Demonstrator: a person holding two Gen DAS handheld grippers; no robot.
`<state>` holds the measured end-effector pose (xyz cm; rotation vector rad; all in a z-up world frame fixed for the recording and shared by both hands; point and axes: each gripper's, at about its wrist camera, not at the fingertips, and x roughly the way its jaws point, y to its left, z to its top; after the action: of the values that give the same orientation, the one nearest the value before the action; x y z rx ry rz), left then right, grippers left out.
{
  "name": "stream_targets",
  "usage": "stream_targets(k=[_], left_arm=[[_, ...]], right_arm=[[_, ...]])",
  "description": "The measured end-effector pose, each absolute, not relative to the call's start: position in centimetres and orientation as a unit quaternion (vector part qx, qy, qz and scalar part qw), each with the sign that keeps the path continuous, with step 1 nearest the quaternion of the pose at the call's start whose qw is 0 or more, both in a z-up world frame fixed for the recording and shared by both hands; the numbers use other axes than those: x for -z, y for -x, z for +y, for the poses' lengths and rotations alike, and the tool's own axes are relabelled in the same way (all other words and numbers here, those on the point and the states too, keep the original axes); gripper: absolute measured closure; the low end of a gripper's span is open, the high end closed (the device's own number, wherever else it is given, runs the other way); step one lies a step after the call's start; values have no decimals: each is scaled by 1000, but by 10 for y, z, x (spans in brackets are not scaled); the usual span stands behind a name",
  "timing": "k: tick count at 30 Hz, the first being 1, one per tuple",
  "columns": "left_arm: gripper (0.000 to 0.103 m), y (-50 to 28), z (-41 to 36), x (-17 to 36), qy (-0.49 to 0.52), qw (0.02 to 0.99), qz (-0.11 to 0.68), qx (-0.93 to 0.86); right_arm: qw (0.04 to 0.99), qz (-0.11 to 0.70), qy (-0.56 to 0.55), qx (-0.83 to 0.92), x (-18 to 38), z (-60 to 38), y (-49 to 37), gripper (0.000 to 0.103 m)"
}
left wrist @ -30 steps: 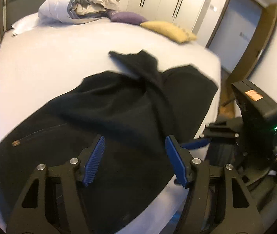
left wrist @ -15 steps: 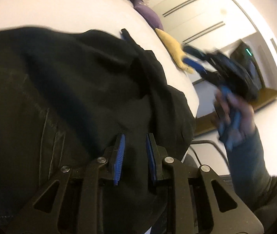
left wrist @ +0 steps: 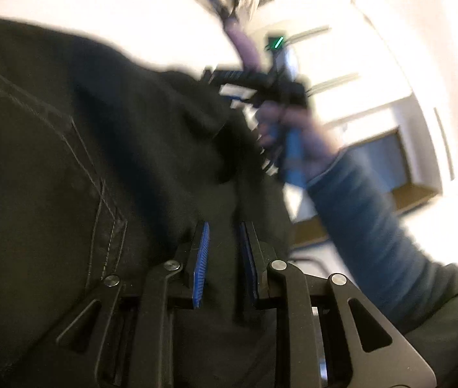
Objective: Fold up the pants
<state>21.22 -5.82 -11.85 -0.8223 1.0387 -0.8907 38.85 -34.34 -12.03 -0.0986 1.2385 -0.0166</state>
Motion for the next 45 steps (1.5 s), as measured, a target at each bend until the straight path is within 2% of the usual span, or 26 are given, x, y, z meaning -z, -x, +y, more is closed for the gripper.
stream_targets(k=[3,5,9,14,22,26,31,35,36,38,40,45], left_arm=[[83,-215,-46,121,392,699,456,386],[83,-216,-43,139,383,695,489,362],[85,-217,-52,144,361,702,504,351],[87,-230,-61,155,363,704,506,342],[88,-242,-70,166,360,707,508,334],[89,-240,-68,168,358,709,509,333],[89,-243,-71,169,357,709,512,328],[89,-248,-76,166,355,710,515,323],[89,-249,-77,165,353,711,516,322],[89,-249,-79,163,349,713,517,320],[89,-250,-84,159,345,715,518,317],[89,-245,-90,149,341,717,520,315]], right_arm=[[815,576,57,0,122,-343,-384,45],[815,576,57,-4,122,-343,-382,52],[815,577,51,-4,116,-350,-376,87],[834,552,4,2,96,-372,-370,100],[893,429,-128,51,26,-453,-295,101],[899,347,-238,121,13,-524,-185,101],[867,284,-358,198,52,-597,-86,101],[822,289,-442,213,105,-633,-47,100],[815,292,-457,205,113,-632,-44,96],[802,280,-496,180,121,-635,-40,94],[797,275,-514,159,126,-638,-37,68],[794,293,-506,165,125,-641,-46,65]])
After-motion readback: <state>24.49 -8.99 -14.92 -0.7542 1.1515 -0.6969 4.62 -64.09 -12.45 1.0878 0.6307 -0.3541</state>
